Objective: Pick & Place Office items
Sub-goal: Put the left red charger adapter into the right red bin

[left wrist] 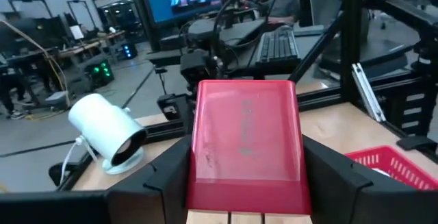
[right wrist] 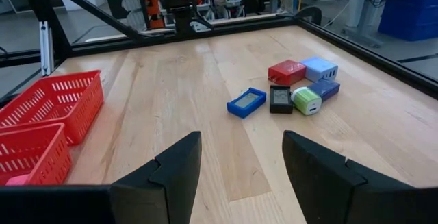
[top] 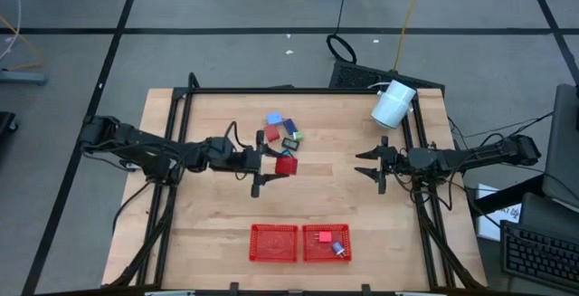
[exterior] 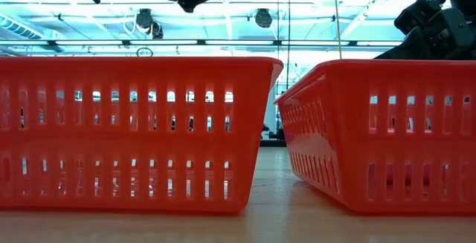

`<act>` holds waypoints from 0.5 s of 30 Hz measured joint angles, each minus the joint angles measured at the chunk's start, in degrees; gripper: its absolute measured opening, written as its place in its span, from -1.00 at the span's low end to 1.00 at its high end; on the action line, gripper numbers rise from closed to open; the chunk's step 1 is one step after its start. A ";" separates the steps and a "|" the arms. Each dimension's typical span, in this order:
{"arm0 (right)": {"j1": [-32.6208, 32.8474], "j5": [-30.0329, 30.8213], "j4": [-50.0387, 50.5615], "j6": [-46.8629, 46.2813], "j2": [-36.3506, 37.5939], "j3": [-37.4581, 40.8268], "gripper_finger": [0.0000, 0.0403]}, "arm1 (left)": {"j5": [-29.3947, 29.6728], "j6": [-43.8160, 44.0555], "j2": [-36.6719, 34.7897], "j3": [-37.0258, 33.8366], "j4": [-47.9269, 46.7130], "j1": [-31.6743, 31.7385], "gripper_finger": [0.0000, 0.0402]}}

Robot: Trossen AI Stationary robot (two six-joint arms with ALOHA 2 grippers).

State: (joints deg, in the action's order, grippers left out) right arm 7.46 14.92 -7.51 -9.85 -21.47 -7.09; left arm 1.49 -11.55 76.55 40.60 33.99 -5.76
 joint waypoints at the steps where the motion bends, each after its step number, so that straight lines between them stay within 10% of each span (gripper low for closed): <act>1: 0.00 0.00 -0.08 0.00 0.00 0.00 -0.03 | 0.31 -0.20 0.00 0.00 0.01 -0.20 0.06; 15: 0.01 0.00 -1.49 -0.63 -0.09 0.00 -0.03 | 33.04 -14.34 6.05 -0.02 -10.79 -4.98 0.06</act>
State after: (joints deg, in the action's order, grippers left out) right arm 7.48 14.92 -8.99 -10.48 -21.56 -7.09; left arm 34.54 -25.89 82.60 40.58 23.20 -10.74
